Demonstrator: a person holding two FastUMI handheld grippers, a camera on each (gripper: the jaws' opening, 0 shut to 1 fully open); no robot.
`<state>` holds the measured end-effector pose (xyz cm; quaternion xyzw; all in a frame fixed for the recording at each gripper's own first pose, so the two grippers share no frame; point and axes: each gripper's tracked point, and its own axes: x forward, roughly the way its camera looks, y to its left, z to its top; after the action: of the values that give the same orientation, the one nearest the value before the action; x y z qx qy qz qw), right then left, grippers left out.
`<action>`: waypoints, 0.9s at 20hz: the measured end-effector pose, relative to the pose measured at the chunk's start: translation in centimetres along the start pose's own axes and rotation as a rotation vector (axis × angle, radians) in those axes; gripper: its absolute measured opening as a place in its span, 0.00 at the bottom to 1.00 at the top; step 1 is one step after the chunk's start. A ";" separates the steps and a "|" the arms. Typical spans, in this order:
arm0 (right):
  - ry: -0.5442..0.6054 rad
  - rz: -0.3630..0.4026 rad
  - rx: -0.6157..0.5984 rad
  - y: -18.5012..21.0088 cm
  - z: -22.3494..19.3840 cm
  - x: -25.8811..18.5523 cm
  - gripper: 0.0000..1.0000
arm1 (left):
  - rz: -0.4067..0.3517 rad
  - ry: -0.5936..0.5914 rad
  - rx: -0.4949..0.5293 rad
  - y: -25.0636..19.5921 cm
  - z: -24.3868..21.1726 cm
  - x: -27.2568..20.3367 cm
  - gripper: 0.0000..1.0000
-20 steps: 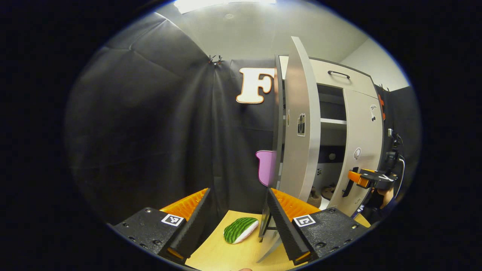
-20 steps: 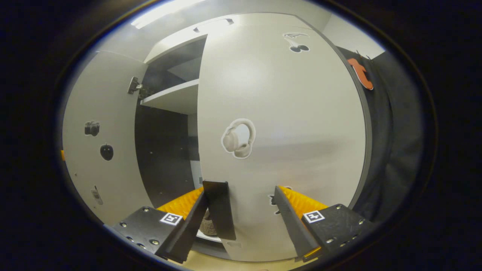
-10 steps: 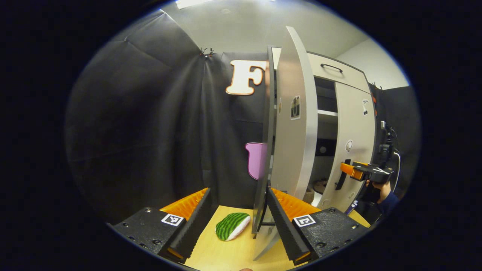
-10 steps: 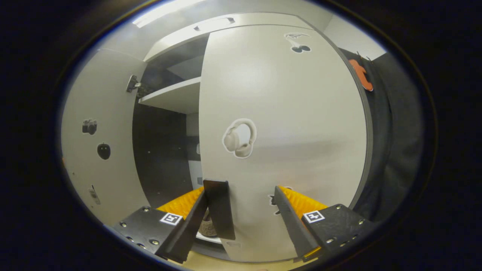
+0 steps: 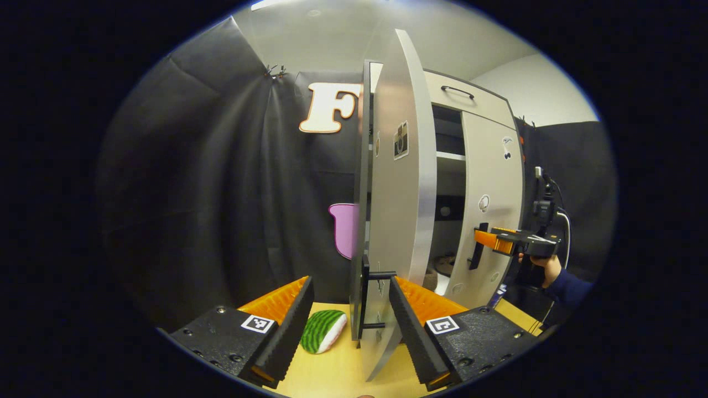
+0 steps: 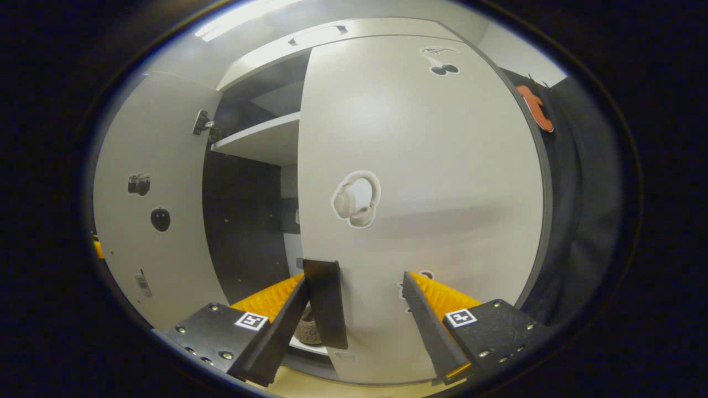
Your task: Grab one shoe with the right hand and put it into the shoe cabinet, grab the other shoe with the left hand and put it into the shoe cabinet; then close the right door with the right hand and the left door with the left hand.
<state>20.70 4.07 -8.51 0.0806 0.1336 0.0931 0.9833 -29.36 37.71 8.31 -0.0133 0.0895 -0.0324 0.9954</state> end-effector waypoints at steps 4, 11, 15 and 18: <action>-0.059 -0.071 -0.062 -2.2 1.0 -2.5 0.97 | -0.065 -0.004 0.013 -2.3 -0.3 0.5 0.82; -0.055 -0.149 -0.050 -7.2 1.2 -6.7 0.99 | -0.234 -0.005 0.002 -9.0 -0.7 2.5 0.81; -0.033 -0.213 -0.008 -11.0 0.5 -9.4 0.99 | -0.263 -0.018 -0.003 -11.4 -0.5 4.2 0.82; -0.032 -0.265 0.025 -13.9 0.4 -11.7 0.99 | -0.223 -0.018 0.016 -12.0 -0.4 5.8 0.82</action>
<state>11.99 -11.86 -7.75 0.0762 0.1283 -0.0404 0.9880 -24.47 25.34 7.25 -0.0154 0.0782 -0.1434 0.9864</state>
